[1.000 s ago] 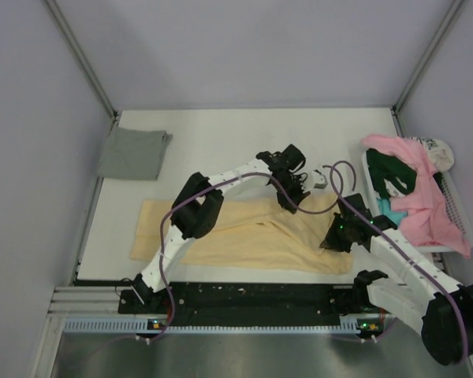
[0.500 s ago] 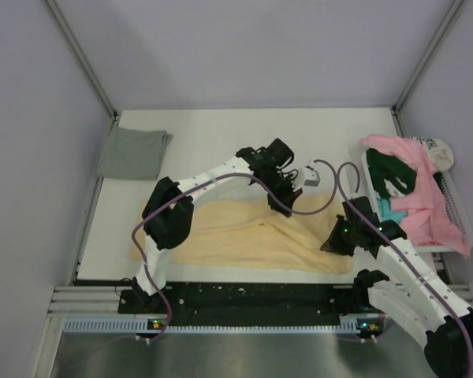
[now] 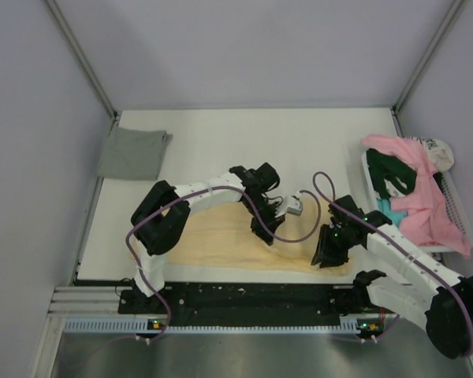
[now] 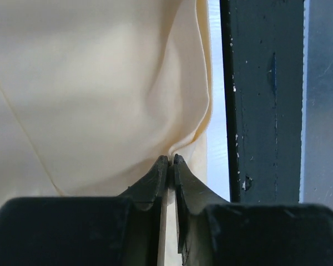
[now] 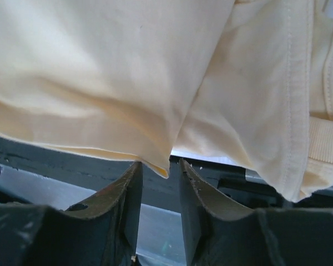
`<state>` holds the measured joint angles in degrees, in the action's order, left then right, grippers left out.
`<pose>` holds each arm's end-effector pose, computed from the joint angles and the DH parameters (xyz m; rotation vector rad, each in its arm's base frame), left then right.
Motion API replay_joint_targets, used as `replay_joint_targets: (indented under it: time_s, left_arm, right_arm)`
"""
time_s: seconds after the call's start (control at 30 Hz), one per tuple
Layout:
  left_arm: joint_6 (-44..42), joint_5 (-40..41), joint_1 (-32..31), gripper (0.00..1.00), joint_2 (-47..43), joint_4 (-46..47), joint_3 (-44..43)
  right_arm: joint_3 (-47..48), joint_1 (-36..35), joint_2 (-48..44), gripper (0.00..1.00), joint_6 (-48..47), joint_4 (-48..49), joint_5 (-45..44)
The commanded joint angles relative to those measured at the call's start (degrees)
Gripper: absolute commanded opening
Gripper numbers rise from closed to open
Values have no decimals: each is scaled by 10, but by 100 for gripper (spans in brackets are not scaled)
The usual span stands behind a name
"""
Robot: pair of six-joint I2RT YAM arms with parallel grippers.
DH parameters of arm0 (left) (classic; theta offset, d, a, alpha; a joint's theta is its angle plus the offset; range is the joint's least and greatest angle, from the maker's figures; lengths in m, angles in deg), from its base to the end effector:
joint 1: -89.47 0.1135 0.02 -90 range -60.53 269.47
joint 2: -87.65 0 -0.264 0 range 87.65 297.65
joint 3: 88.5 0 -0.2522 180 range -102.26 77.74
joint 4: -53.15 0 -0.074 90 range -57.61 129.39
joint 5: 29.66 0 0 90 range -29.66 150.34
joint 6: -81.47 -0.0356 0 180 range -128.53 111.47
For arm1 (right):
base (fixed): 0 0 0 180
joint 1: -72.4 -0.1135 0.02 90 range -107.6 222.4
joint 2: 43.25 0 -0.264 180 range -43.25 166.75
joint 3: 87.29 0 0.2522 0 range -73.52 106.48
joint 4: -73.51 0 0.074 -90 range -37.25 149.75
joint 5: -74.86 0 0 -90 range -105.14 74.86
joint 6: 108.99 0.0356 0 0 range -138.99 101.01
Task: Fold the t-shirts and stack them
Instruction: Fold the other side of the tshirt into a rectangle, then rotate the tshirt 90 degrees
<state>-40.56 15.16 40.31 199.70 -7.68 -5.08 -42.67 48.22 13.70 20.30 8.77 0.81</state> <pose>0.2331 -0.3083 0.1946 1.9200 2.0264 -1.1969 0.1298 0.0690 0.1754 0.3528 3.0281 0.5449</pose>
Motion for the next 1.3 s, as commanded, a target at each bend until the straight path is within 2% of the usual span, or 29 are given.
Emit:
replay_joint_targets:
  time_s: [0.0, 0.1, 0.2, 0.27, 0.33, 0.4, 0.47, 0.5, 0.53, 0.63, 0.7, 0.83, 0.93, 1.03, 1.2, 1.27]
  left_arm:
    - [-115, -43, -3, 16, 4, -31, 12]
    - [-188, -45, -6, 29, 5, -67, 19]
    - [-251, -36, -9, 39, 4, -98, 28]
    - [-263, -22, -12, 41, -3, -100, 35]
    - [-249, -15, -12, 41, -11, -94, 29]
    - [-247, -23, -11, 41, -23, -112, 14]
    - [-228, -24, -10, 42, -45, -108, 7]
    - [-208, -14, -8, 42, -59, -90, 9]
    - [-176, 3, -4, 42, -71, -65, 15]
    - [-69, 111, 19, 43, -101, 15, 33]
    - [-22, 169, 48, 43, -110, 34, 41]
    - [17, 224, 144, 43, -122, 33, 73]
    - [8, 282, 223, 43, -134, 45, 125]
    - [-9, 353, 287, 43, -146, 69, 187]
    - [-31, 446, 378, 43, -148, 116, 269]
    - [-38, 479, 405, 43, -144, 125, 292]
  right_arm:
    - [43, -6, -45, 34, -16, -47, -7]
    - [61, -6, -70, 39, -2, -64, -40]
    - [88, -3, -76, 41, 18, -68, -116]
    - [107, 2, -75, 43, 30, -62, -171]
    - [116, 13, -69, 43, 31, -40, -214]
    - [106, 46, -49, 44, 16, 14, -209]
    - [97, 88, -13, 52, -3, 55, -214]
    - [97, 106, 9, 52, -15, 80, -225]
    - [98, 117, 27, 52, -31, 105, -238]
    - [115, 127, 82, 42, -80, 192, -251]
    - [137, 128, 129, 39, -94, 216, -264]
    - [173, 128, 237, 34, -102, 233, -236]
    - [208, 128, 325, 32, -119, 228, -235]
    - [269, 138, 415, 25, -140, 194, -232]
    - [378, 164, 513, 25, -161, 184, -262]
    - [448, 165, 565, 25, -177, 165, -275]
